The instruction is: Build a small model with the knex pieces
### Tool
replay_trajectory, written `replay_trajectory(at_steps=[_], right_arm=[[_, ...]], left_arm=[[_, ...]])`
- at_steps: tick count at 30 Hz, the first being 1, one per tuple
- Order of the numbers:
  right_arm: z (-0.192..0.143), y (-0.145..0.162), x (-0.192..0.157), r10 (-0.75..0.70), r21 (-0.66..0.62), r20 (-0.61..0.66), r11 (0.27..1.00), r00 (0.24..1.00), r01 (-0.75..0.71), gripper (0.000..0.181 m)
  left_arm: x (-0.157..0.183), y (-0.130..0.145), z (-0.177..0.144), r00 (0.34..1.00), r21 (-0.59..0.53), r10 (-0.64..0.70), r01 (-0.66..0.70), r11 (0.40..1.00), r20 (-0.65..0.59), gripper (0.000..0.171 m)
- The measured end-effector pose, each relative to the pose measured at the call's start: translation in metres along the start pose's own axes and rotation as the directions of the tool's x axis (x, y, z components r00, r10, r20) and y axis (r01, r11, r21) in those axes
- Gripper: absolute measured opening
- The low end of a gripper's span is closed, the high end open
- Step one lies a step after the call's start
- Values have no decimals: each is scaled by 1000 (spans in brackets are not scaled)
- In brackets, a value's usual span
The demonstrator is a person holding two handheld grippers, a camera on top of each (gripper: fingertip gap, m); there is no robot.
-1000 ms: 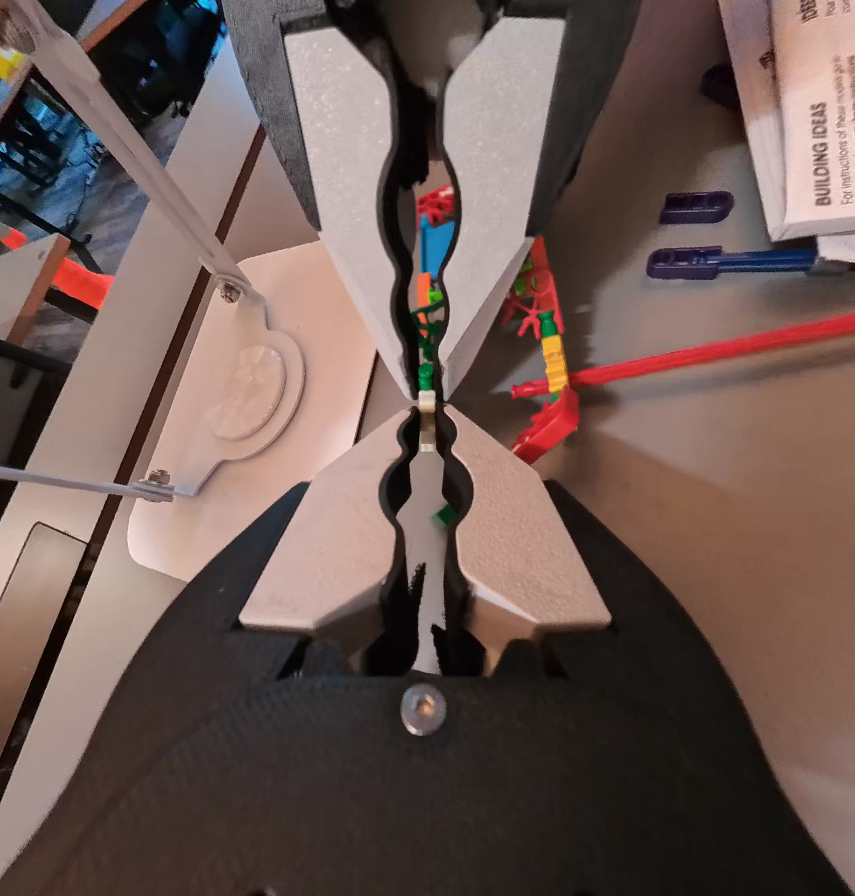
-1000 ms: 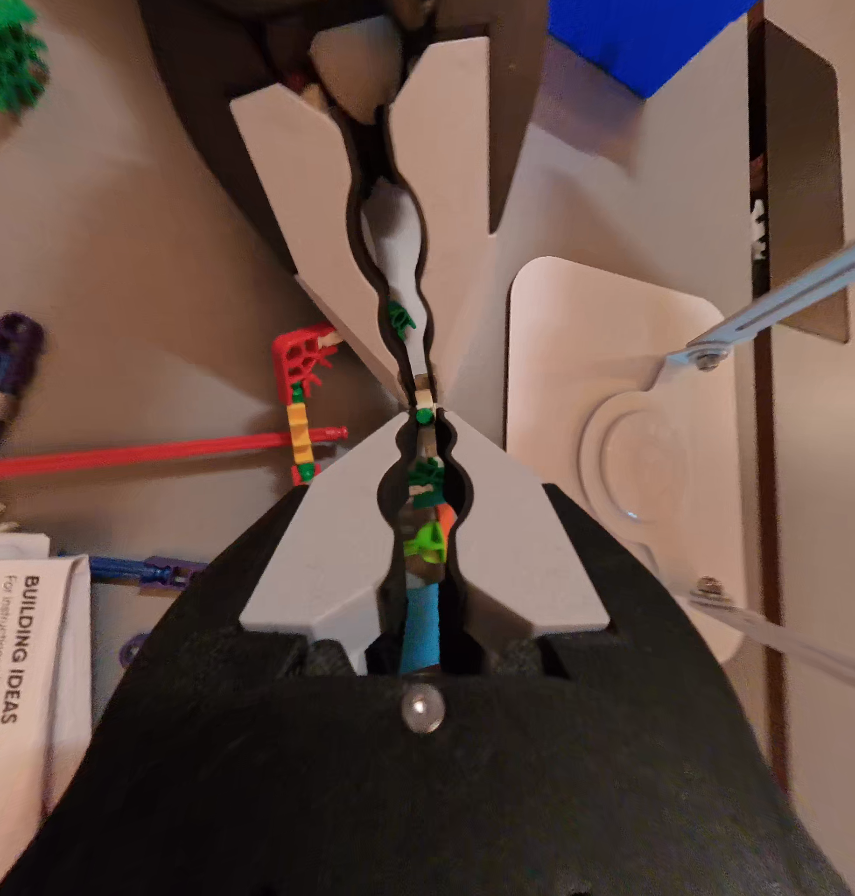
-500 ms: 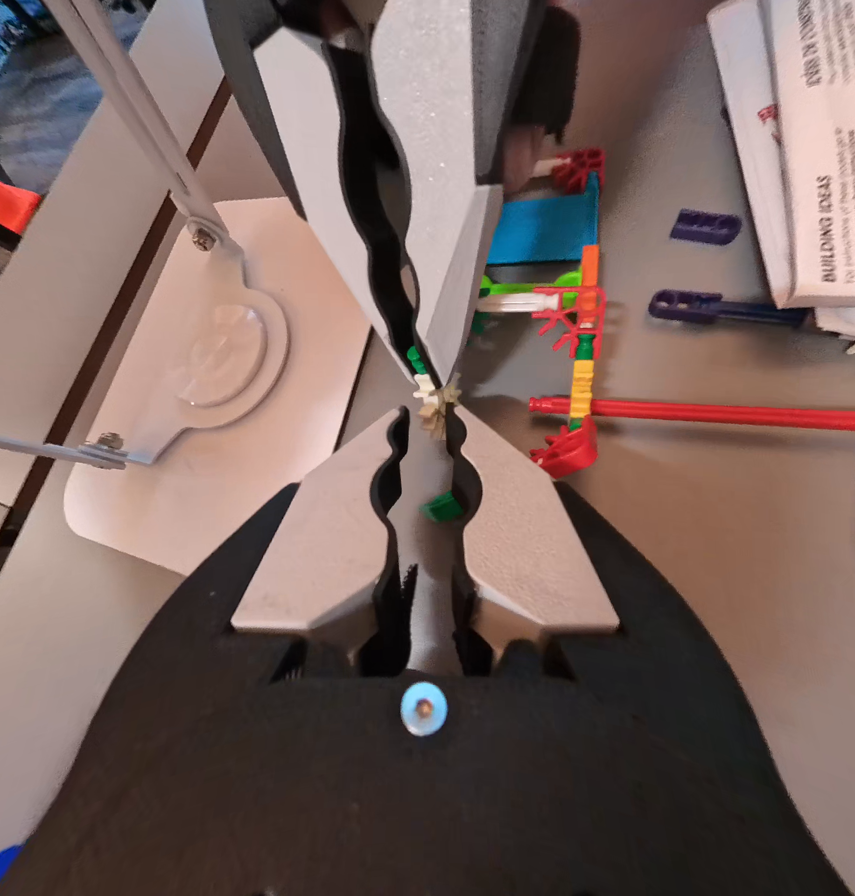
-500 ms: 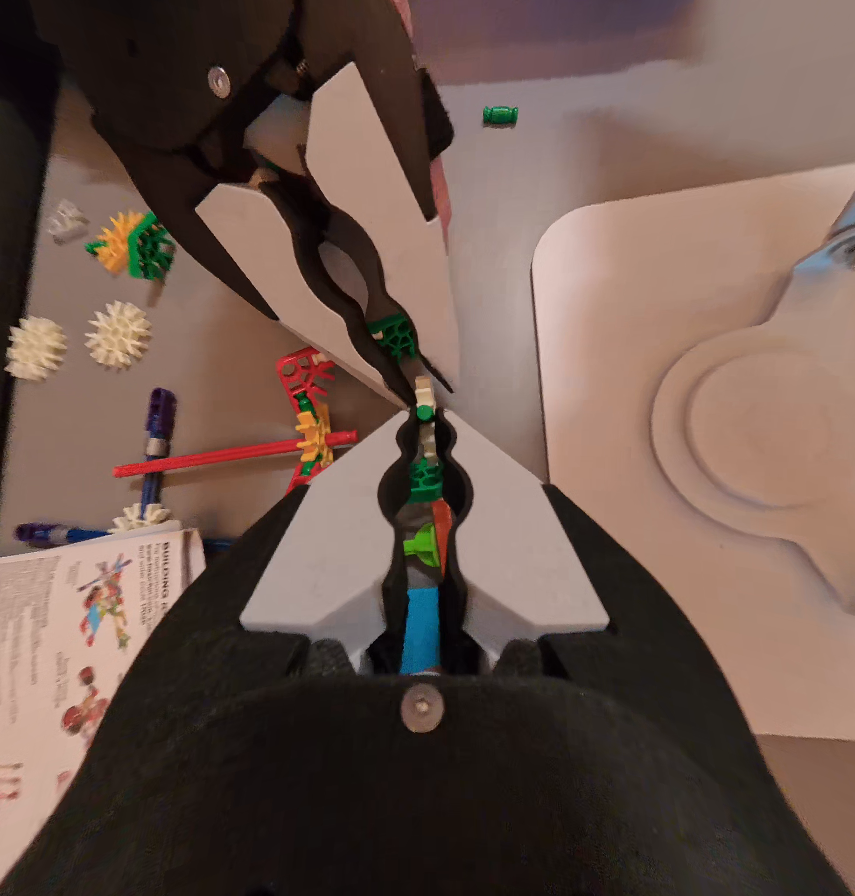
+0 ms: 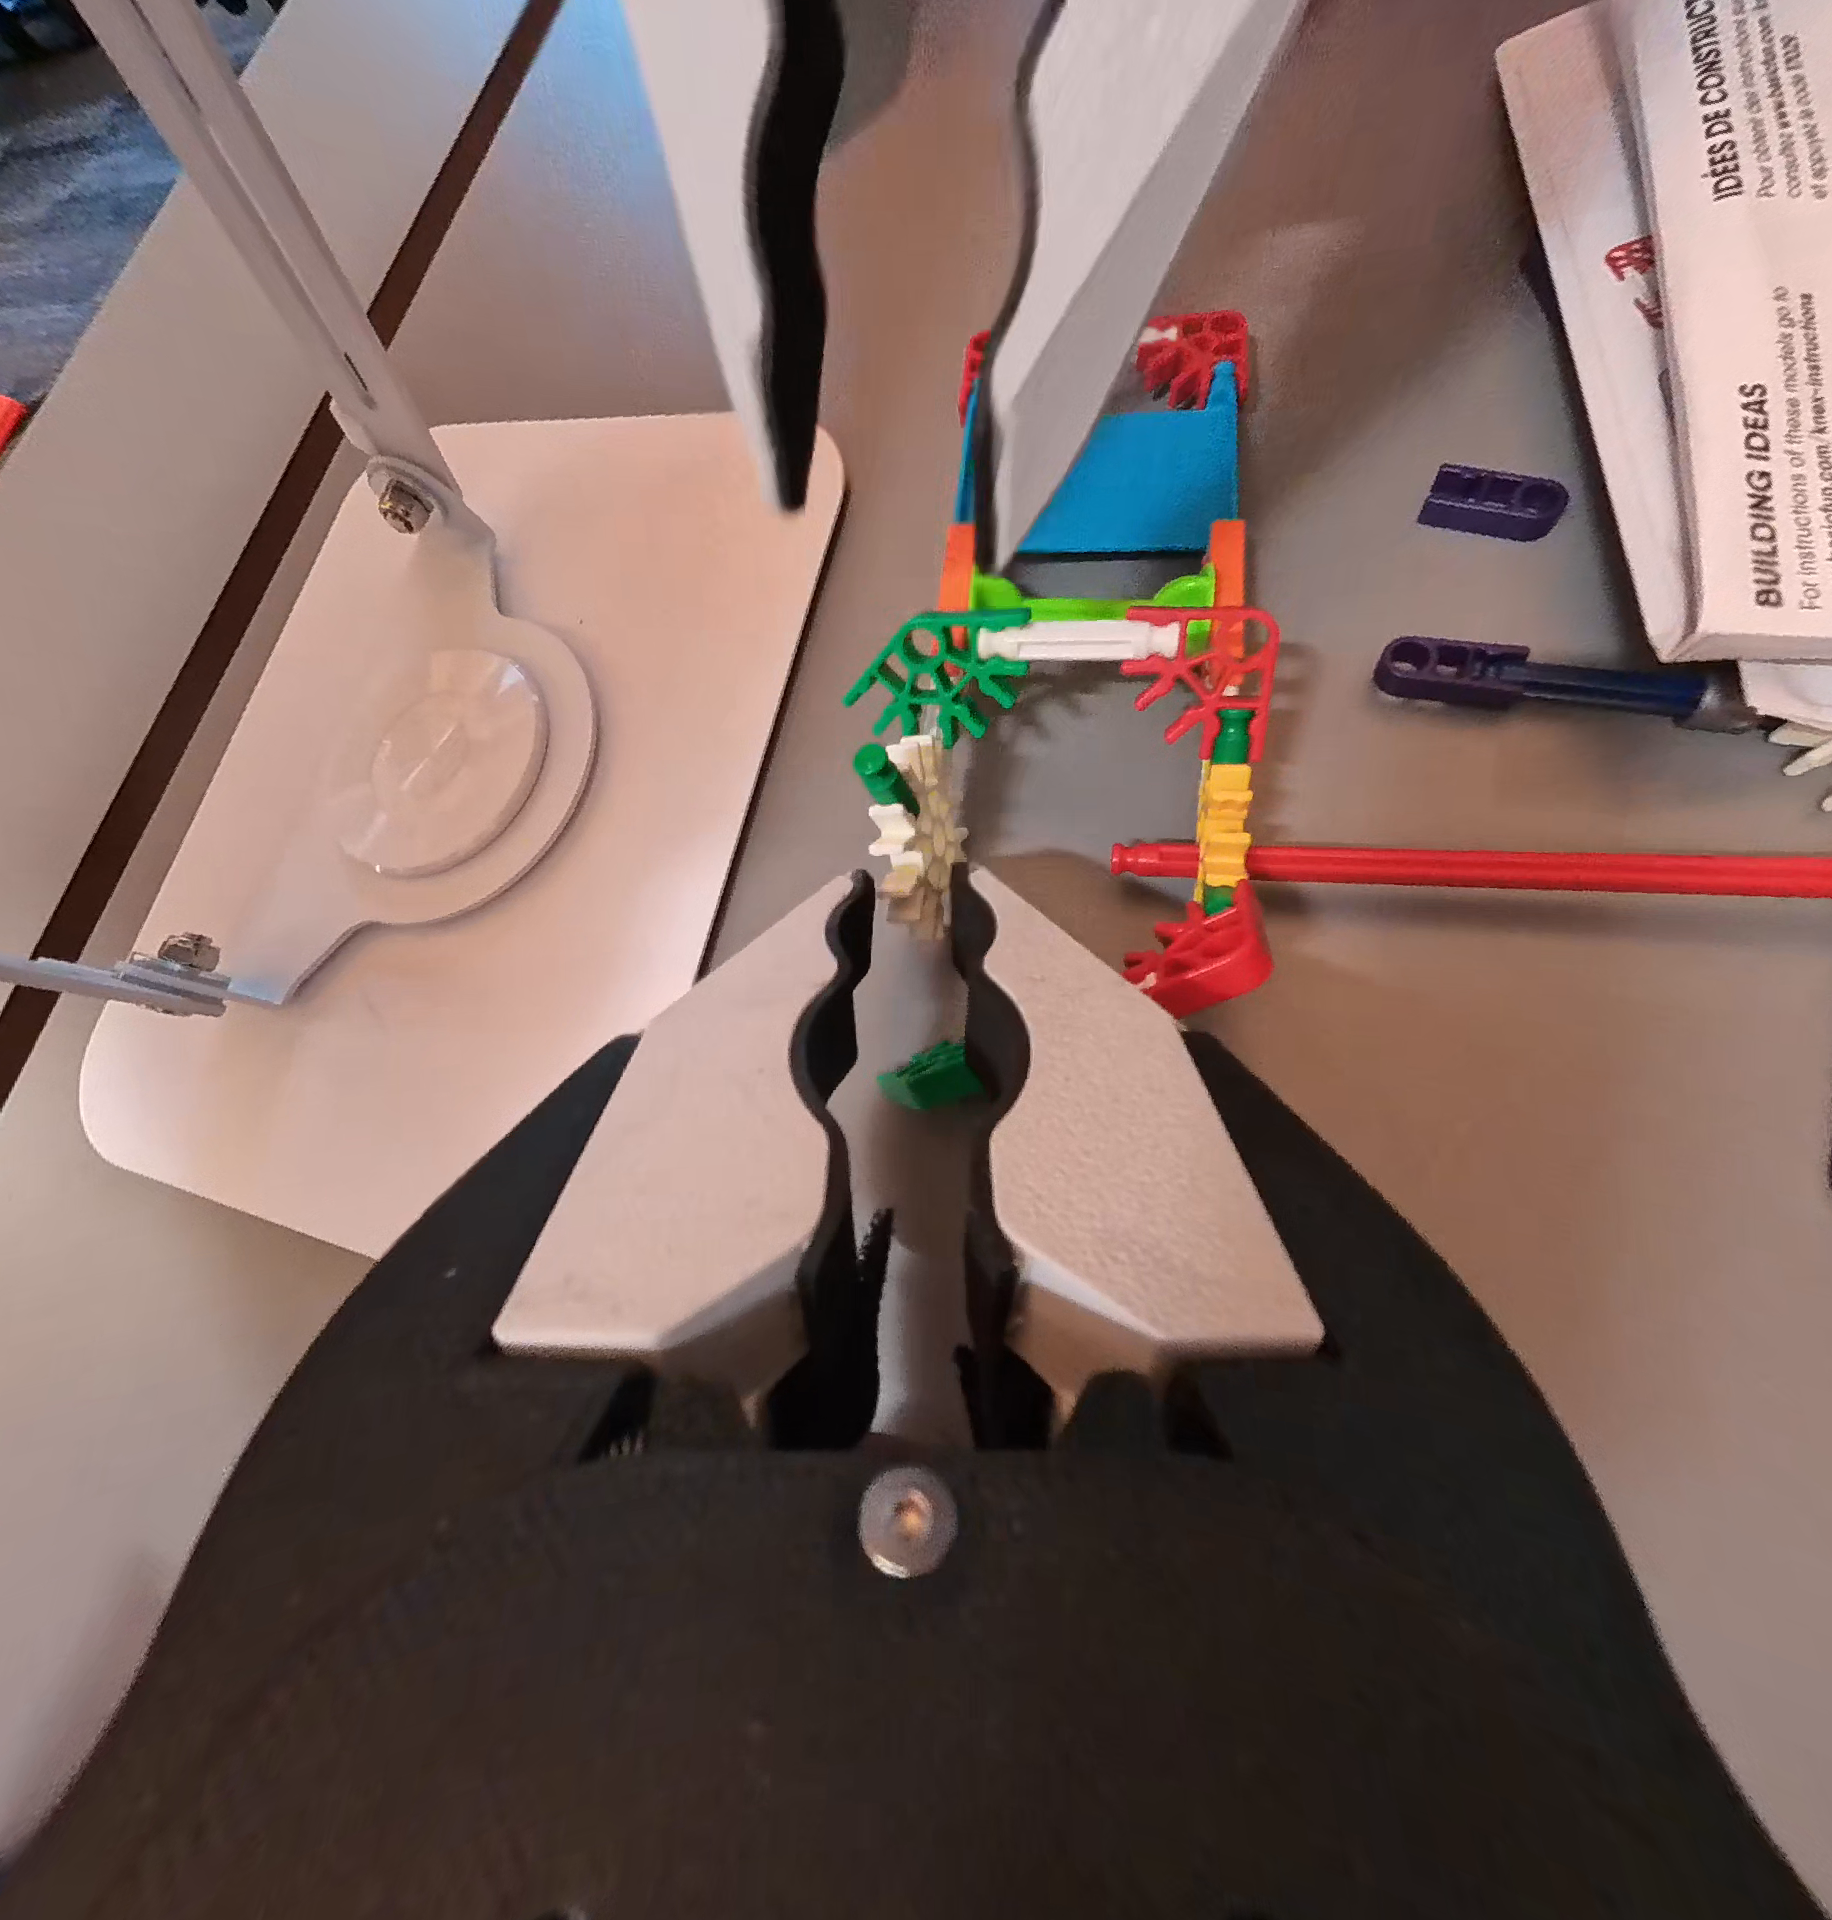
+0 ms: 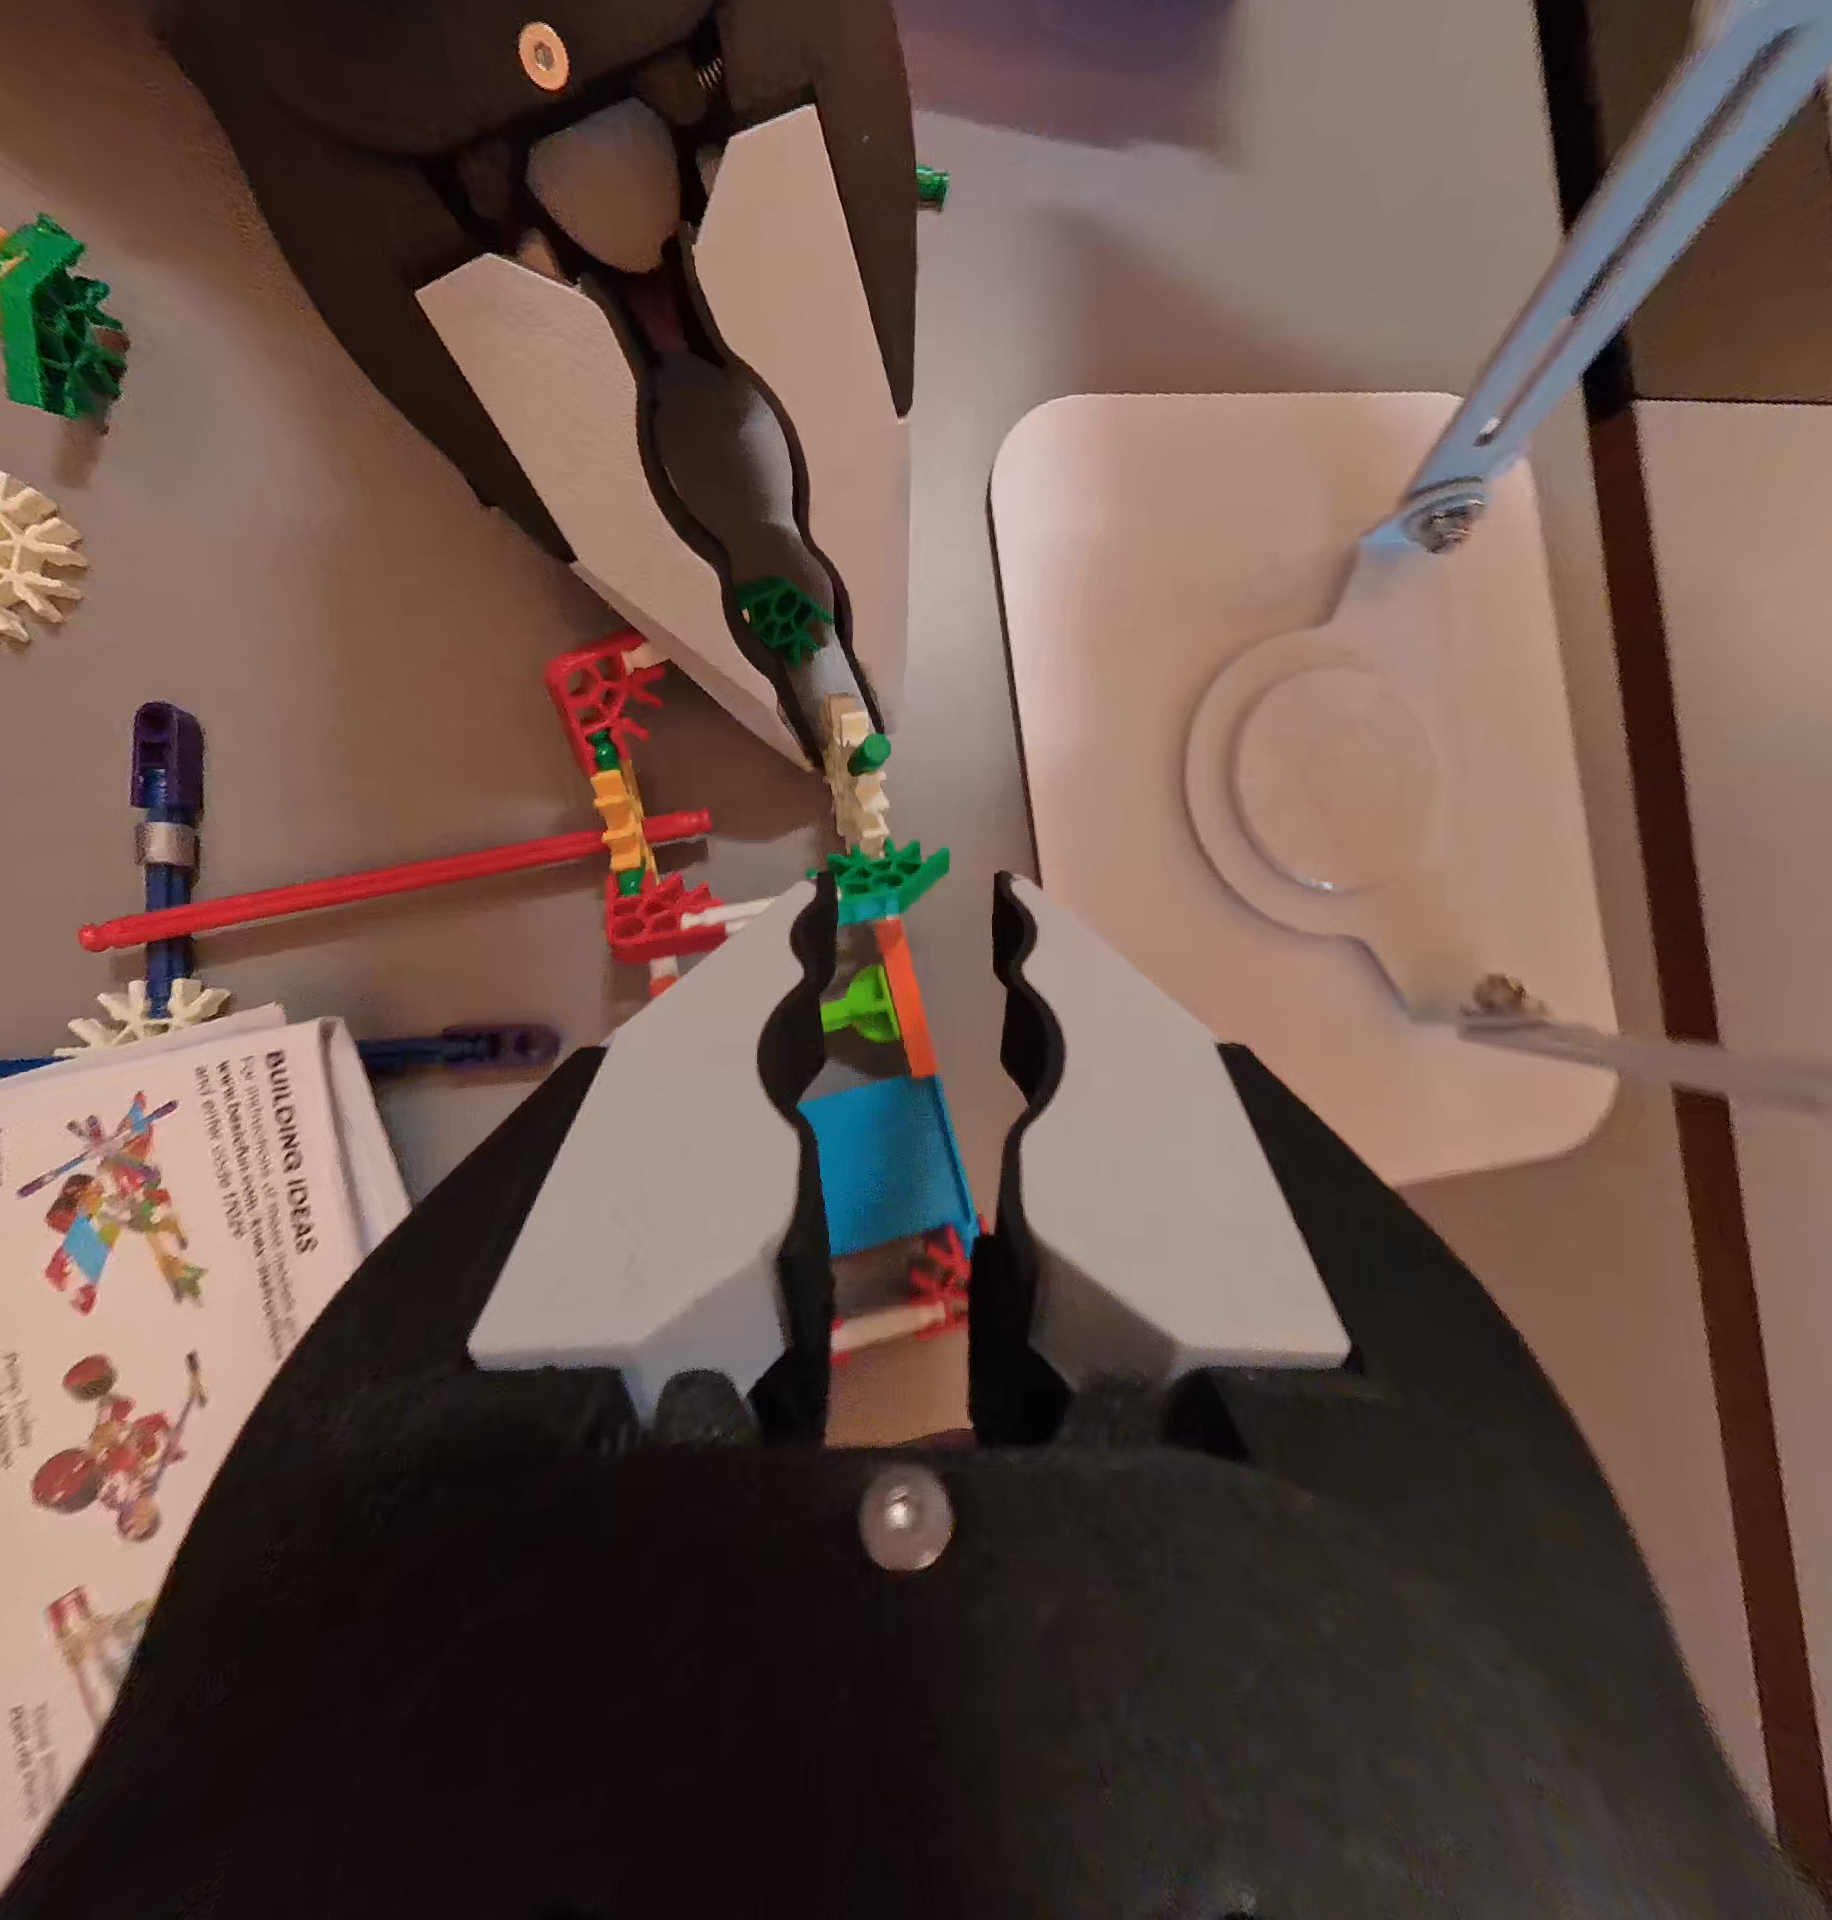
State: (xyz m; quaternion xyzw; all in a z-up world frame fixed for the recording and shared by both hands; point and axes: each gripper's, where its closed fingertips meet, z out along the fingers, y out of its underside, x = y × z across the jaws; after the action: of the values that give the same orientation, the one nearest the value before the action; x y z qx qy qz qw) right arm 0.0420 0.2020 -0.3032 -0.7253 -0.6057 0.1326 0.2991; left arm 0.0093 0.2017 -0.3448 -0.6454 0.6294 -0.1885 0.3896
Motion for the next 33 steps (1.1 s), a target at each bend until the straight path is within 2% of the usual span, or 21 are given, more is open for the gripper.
replay_trajectory(at_steps=[7, 13, 33], right_arm=[[-54, 21, -10, 20, 3, -132, 1000, 991, -20, 26], [-84, 42, -5, 73, 13, -177, 997, 981, -72, 25], [-81, 46, -5, 30, -18, -149, 999, 988, -33, 25]], left_arm=[[-1, 0, 0, 1000, 3, -1, 1, 1000, 1, 16], [-4, 3, -2, 1000, 8, -17, 17, 1000, -4, 19], [-2, -4, 2, 999, 38, 37, -38, 999, 32, 13]])
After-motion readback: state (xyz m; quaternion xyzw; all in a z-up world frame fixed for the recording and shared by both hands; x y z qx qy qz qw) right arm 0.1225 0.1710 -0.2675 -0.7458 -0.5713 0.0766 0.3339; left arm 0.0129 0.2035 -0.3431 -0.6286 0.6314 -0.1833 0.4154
